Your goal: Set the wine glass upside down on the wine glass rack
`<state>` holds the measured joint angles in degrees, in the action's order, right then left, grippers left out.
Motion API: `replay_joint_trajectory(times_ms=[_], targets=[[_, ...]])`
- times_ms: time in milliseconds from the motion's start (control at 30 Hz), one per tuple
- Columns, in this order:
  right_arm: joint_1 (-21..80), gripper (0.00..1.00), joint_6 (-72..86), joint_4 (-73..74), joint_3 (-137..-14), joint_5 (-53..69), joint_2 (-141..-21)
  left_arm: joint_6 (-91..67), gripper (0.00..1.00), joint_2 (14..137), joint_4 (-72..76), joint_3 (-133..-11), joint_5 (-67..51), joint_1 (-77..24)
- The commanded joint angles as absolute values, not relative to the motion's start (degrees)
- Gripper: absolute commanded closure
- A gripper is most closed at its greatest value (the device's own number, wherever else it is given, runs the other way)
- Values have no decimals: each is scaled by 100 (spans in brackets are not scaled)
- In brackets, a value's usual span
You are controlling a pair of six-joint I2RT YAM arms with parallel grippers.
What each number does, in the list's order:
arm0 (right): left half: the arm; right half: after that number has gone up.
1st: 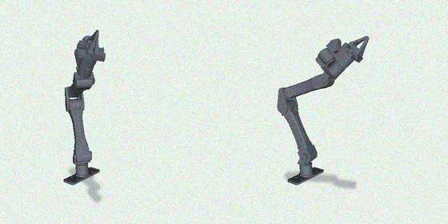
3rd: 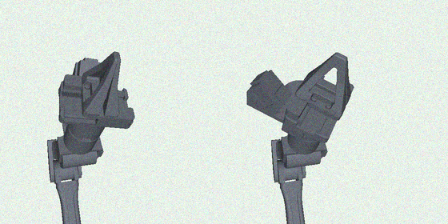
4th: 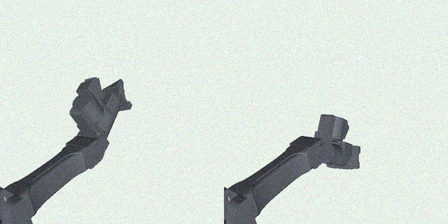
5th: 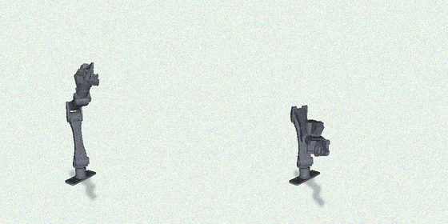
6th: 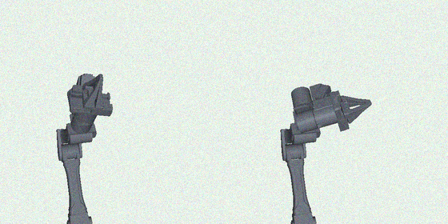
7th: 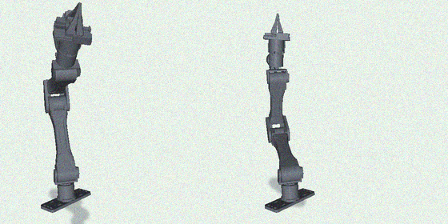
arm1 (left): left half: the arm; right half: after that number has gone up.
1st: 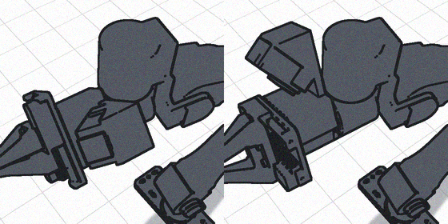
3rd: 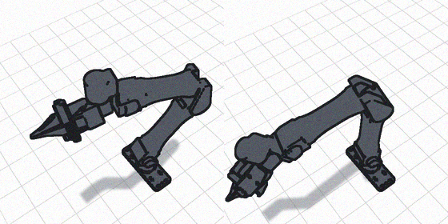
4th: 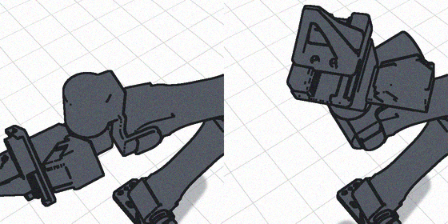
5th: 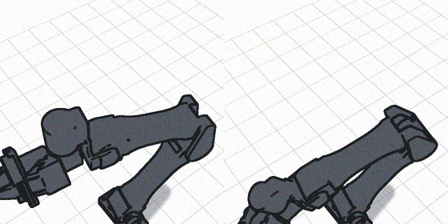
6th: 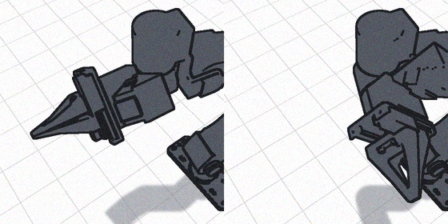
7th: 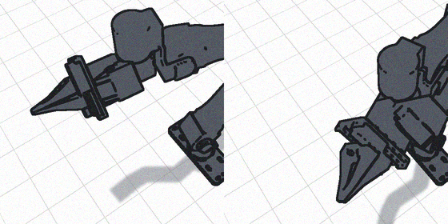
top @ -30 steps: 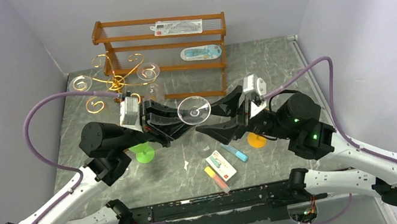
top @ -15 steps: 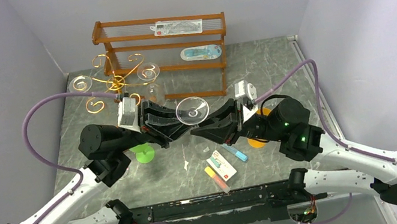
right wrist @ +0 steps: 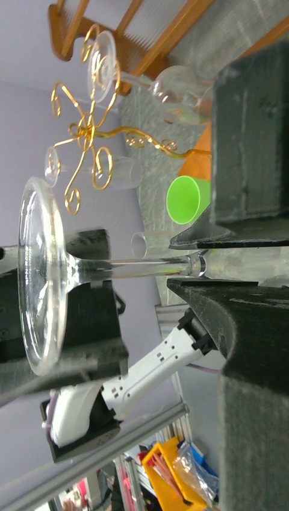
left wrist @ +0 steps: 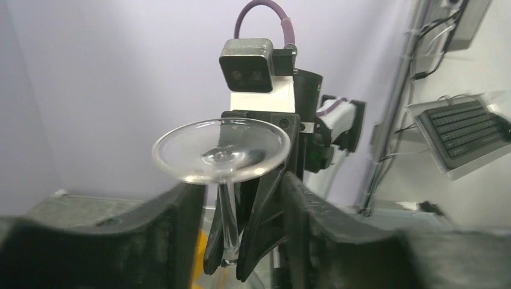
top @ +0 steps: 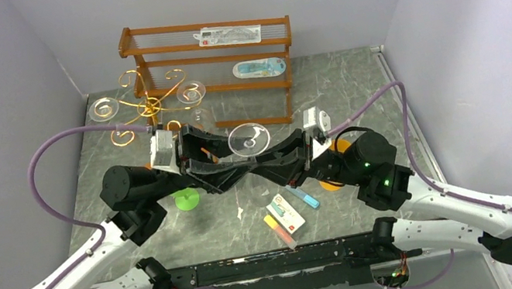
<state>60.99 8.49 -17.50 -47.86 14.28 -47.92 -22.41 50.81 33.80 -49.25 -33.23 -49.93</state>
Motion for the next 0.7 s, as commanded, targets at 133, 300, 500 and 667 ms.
replay_joint_trajectory(times_ms=[133,300,500,667], targets=[[6108,100,1064,-2347,-4467,342,-4470,-1558,18,4508,2811,-4697,-2410,-4988],[6108,100,1134,-2341,-4384,-445,-4456,-946,12,4140,1411,-5109,-1265,-4984],[6109,100,784,-2276,-4713,-577,-5286,-1021,9,3876,-1085,-6437,1799,-4984],[6113,100,765,-2844,-4909,-481,-6043,-756,10,3657,-1961,-6877,2951,-4984]])
